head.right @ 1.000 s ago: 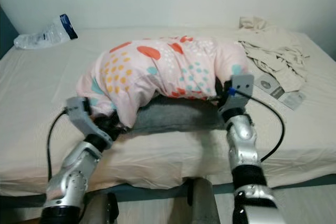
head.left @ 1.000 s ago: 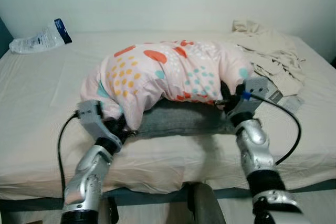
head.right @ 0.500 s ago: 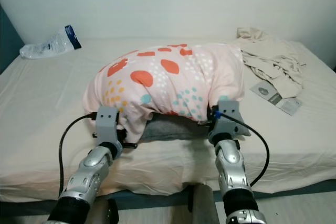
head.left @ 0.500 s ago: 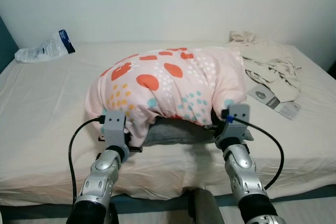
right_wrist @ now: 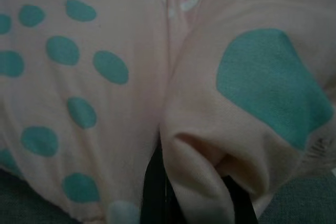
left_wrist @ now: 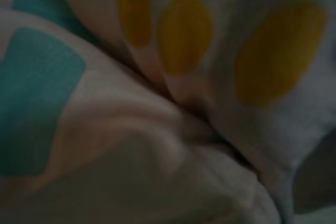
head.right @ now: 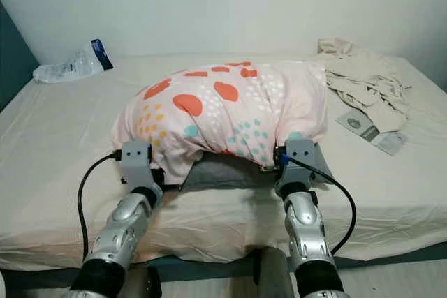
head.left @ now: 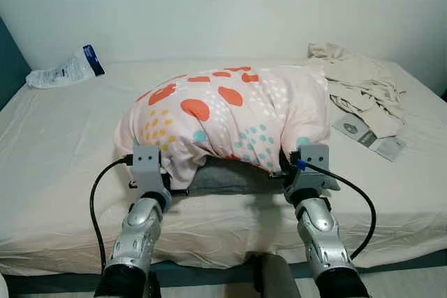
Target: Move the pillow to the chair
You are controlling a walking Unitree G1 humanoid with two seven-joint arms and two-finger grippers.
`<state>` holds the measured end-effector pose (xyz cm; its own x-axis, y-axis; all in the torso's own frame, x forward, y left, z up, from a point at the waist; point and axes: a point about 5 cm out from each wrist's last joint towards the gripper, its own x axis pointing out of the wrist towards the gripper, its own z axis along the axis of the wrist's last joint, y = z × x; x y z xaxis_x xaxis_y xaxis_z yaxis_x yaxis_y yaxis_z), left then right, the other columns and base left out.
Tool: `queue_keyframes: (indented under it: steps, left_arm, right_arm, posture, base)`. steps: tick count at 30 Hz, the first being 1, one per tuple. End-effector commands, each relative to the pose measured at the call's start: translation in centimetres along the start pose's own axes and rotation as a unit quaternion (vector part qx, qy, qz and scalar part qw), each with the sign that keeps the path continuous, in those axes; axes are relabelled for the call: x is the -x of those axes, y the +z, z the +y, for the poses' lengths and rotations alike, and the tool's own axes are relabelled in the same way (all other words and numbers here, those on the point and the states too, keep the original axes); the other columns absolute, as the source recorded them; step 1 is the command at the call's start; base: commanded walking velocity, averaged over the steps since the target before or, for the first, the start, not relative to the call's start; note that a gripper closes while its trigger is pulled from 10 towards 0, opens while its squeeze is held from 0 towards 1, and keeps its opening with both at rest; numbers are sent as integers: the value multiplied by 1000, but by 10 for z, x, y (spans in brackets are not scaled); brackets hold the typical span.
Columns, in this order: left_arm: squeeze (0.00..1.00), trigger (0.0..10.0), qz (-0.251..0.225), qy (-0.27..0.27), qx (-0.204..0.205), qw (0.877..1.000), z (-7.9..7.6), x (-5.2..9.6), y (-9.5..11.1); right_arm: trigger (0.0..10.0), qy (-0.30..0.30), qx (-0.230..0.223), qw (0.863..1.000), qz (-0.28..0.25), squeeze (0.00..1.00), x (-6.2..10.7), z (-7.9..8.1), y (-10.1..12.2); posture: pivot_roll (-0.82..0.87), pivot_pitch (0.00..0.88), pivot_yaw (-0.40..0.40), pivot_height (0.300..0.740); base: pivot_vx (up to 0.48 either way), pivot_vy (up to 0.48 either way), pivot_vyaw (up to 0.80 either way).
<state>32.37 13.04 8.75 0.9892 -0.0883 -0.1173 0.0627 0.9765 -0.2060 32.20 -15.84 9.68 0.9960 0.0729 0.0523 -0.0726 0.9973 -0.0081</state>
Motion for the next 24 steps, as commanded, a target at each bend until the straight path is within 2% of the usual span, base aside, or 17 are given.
queue_keyframes:
  steps: [1,4,24]
  left_arm:
    - [0,10000,-10,-16,2,1000,-8,-3,4]
    - [0,10000,-12,-21,-13,1000,-10,-4,5]
    - [0,10000,-20,-30,-20,999,-14,-4,7]
  right_arm:
    - [10000,32,-5,999,42,0,6,17,-17]
    - [10000,30,-4,999,41,0,6,17,-16]
    - [10000,28,-2,999,41,0,7,14,-13]
  posture:
    - [-26,70,-11,605]
    - [-26,69,-11,620]
    - [-31,72,-8,705]
  base:
    - [0,0,0]
    - [0,0,0]
    - [0,0,0]
